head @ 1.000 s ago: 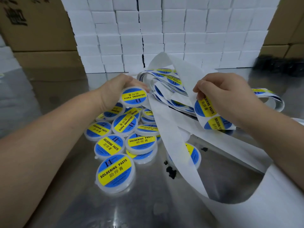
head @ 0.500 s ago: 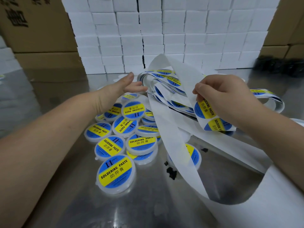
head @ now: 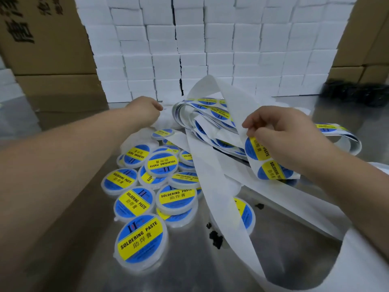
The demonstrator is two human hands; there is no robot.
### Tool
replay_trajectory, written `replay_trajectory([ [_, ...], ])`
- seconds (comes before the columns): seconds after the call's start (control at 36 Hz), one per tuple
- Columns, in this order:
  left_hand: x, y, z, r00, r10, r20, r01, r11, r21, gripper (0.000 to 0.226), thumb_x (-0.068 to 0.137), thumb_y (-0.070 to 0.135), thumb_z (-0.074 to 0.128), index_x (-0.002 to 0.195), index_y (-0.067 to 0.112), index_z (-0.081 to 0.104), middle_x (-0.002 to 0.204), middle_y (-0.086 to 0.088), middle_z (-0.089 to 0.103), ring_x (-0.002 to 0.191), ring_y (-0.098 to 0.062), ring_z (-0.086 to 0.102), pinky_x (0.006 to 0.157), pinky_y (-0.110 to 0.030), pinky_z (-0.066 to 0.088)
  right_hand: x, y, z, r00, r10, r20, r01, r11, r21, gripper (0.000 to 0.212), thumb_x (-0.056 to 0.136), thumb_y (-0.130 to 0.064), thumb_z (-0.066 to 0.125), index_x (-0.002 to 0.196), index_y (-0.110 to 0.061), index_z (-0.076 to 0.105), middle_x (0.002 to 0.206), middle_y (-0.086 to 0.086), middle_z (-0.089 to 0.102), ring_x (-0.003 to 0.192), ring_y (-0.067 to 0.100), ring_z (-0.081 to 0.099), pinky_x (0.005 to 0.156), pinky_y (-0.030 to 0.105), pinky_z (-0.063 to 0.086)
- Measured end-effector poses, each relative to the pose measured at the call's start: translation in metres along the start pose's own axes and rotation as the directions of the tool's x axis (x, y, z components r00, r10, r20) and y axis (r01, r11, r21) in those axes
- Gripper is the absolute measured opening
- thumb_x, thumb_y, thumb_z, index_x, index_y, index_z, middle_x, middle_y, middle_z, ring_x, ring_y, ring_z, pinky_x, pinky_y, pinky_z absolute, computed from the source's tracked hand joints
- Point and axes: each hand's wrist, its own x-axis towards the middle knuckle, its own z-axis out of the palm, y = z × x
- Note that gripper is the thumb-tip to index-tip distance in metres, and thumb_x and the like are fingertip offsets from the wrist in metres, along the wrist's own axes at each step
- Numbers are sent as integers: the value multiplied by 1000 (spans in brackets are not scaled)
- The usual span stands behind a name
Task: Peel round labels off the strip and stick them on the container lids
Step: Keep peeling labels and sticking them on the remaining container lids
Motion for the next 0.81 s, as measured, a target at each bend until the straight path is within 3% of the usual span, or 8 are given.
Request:
replay_trajectory([
  [0.17, 11, 12, 20, 969, 2, 247, -78, 951, 298, 47, 93, 32, 50, 134, 9, 44, 131, -9, 52, 111, -26, 52, 91, -30, 41, -1, 0, -1, 993, -104, 47, 106, 994, -37, 49, 80, 0, 39, 74, -48, 48, 78, -32, 47, 73, -26, 43, 53, -3, 33],
  [0.25, 12, 22, 28, 948, 34, 318, -195, 848, 492, 36, 92, 30, 53, 120, 8, 55, 98, -6, 60, 85, -22, 55, 69, -27, 45, -3, -1, -1, 988, -149, 37, 150, 988, -28, 55, 78, 4, 38, 77, -50, 45, 80, -31, 43, 68, -25, 42, 53, -3, 32],
  [0.31, 13, 26, 31, 956, 74, 286, -235, 774, 588, 19, 92, 18, 51, 103, 5, 60, 72, -2, 48, 70, -19, 48, 50, -24, 35, -3, -2, 0, 981, -191, 21, 192, 981, -41, 56, 77, 7, 37, 79, -49, 43, 90, -28, 43, 77, -19, 44, 58, 1, 35],
  [0.39, 15, 27, 31, 963, 103, 250, -242, 742, 625, 9, 91, 14, 50, 90, 8, 57, 74, -4, 47, 71, -19, 46, 57, -26, 36, -2, -2, 1, 973, -229, -14, 228, 971, -75, 54, 75, 10, 39, 90, -42, 48, 107, -20, 38, 91, 1, 44, 69, 15, 38],
  [0.44, 16, 27, 29, 973, 109, 206, -214, 768, 603, 14, 89, 15, 54, 96, 4, 60, 78, -7, 50, 76, -22, 48, 65, -29, 39, -2, -2, 2, 972, -231, -39, 228, 971, -74, 52, 76, 10, 41, 103, -33, 53, 116, -18, 34, 79, -1, 46, 64, 9, 37],
  [0.61, 22, 19, 18, 991, 20, -133, 17, 963, 270, 25, 91, 5, 43, 110, -5, 55, 116, -22, 56, 106, -37, 53, 79, -36, 41, 0, 4, 4, 979, -151, -139, 149, 988, -30, 58, 83, -3, 52, 133, -30, 36, 117, -7, 39, 67, -12, 47, 53, 13, 34],
  [0.69, 18, 14, 4, 948, -90, -304, 80, 996, -46, 27, 89, 13, 43, 106, -5, 55, 111, -24, 57, 98, -38, 55, 74, -35, 41, 4, 7, 4, 983, -56, -175, 60, 998, 20, 61, 84, -12, 58, 136, -28, 31, 111, -10, 45, 68, -3, 54, 55, 15, 37],
  [0.81, 0, 26, -8, 935, -236, -264, 99, 890, -446, 19, 89, 20, 48, 74, 9, 49, 72, -4, 47, 76, -21, 43, 57, -20, 34, 8, 10, 2, 988, 24, -152, -25, 1000, -5, 54, 84, -17, 61, 132, -25, 36, 79, -9, 53, 70, 6, 54, 57, 24, 42],
])
